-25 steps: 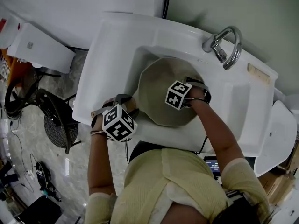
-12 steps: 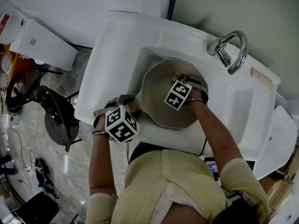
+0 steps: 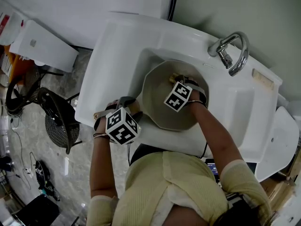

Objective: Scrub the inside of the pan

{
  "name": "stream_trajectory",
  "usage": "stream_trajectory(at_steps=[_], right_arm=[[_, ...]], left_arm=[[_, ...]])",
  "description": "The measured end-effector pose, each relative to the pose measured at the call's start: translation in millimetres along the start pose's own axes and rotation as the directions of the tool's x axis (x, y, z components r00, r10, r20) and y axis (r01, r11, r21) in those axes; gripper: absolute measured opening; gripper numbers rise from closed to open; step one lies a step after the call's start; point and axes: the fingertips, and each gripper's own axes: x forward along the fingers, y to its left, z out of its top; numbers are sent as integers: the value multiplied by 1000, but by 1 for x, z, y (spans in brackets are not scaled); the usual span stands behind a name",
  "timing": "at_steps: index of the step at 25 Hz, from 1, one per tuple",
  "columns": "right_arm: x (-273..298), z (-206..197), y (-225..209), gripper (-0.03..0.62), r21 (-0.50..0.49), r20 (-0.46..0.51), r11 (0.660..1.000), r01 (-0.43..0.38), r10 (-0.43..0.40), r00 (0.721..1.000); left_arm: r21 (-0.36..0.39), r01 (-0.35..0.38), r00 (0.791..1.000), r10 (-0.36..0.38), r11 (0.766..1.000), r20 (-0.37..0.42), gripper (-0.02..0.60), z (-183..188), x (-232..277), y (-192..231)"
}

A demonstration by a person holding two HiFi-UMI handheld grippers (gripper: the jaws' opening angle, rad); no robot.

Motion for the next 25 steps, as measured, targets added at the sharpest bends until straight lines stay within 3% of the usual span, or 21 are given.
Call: stream_trajectory(at_steps=[9, 12, 16, 25], right_arm=[[-1, 12, 3, 78, 47, 91, 998, -32, 28, 995], [-6, 19, 7, 78, 94, 151, 991, -91, 76, 986], [-17, 22, 3, 78, 179, 217, 977, -112, 71, 974], [-22, 7, 6, 78, 265, 180, 957, -118, 71, 981]], left_arm=[[0, -1, 1000, 1, 1000, 1, 262, 0, 0, 0], [-2, -2, 1000, 2, 1000, 1, 262, 0, 0, 0], [-1, -2, 1000, 2, 1000, 3, 262, 1, -1, 0], [0, -1, 1000, 1, 1000, 5, 262, 0, -1, 0]])
